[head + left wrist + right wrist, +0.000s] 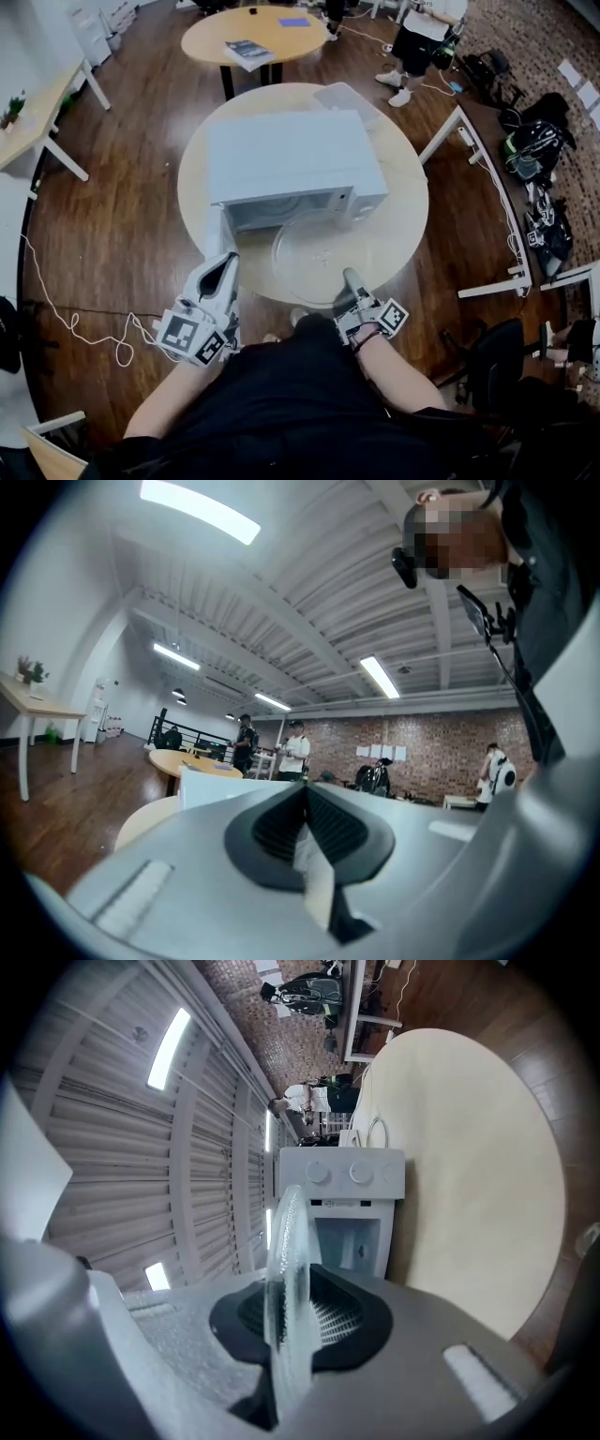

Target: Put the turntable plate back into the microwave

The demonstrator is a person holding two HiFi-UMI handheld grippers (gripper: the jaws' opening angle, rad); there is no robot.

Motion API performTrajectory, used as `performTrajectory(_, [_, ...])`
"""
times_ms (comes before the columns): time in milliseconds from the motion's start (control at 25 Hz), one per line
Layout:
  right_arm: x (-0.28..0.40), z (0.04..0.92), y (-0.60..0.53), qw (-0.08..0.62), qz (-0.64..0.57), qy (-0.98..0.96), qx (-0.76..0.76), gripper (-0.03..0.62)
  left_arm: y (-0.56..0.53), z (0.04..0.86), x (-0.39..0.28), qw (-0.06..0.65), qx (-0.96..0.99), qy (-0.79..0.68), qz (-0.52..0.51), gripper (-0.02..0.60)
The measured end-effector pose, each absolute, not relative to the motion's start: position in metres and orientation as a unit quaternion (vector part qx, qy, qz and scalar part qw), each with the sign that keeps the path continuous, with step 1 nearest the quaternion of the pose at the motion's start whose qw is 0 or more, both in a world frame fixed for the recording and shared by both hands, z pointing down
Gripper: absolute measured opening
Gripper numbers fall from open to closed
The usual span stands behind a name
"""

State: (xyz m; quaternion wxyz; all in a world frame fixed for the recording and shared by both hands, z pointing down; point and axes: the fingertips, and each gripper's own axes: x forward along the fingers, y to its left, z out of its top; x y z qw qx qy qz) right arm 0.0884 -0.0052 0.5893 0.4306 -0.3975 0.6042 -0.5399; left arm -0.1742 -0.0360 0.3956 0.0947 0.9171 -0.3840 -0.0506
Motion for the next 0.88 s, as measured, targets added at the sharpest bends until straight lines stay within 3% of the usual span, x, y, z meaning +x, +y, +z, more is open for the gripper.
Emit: performTrajectory(880, [0.062,0.592,-0.054,0.387,-0.593,0.625,-0.328,0.037,-0.044,0.4,-0.184,0.087,0.877,-0.472,-0.019,0.006])
